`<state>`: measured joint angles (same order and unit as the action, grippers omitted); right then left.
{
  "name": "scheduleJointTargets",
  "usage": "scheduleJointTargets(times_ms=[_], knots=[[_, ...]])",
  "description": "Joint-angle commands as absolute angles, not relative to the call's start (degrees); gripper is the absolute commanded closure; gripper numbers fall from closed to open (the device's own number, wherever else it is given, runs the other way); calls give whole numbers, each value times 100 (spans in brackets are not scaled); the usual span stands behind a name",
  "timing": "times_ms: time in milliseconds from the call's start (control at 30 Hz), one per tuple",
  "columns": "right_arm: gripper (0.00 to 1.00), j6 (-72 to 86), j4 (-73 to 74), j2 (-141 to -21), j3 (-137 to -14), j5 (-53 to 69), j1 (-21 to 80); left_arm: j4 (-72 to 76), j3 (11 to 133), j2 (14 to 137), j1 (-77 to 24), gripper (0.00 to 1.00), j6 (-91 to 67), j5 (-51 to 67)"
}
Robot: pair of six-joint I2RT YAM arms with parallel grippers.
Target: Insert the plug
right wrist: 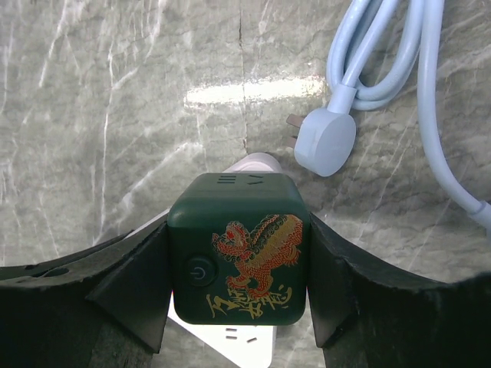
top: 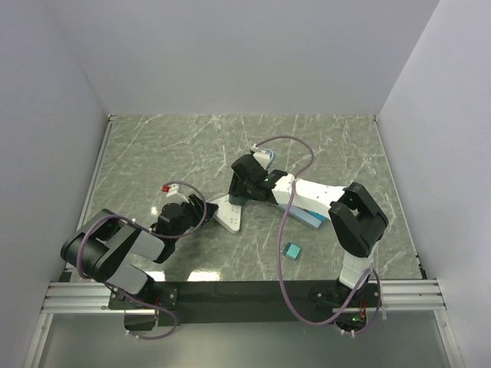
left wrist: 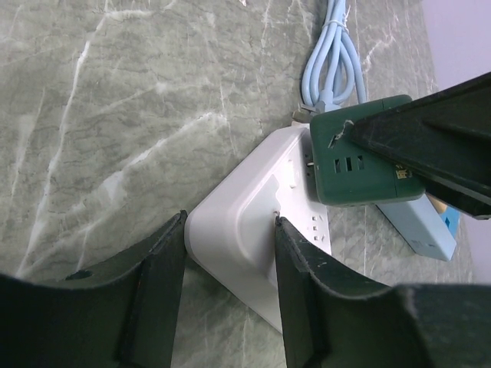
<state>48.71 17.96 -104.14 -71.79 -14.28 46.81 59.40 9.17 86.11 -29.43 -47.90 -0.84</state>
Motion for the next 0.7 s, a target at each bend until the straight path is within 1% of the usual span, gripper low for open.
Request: scheduleJointTargets(times_ms=[0, 133, 367, 667], knots=[[100, 5036, 2118, -10574, -6724, -1274, 4913, 5809, 993, 8806, -2979, 100, -4579, 9], [100, 5045, 2048, -10670, -6636, -1257, 4992, 5801, 1019, 8859, -2979, 100, -4553, 18], [100, 5001, 2162, -10960, -6899, -1327, 5080, 5845, 1019, 8903, -2979, 100, -4553, 18], [100, 5467, 1846, -11083, -6478, -1257, 5370, 5853, 1055, 8974, -2979, 100, -4588, 44]])
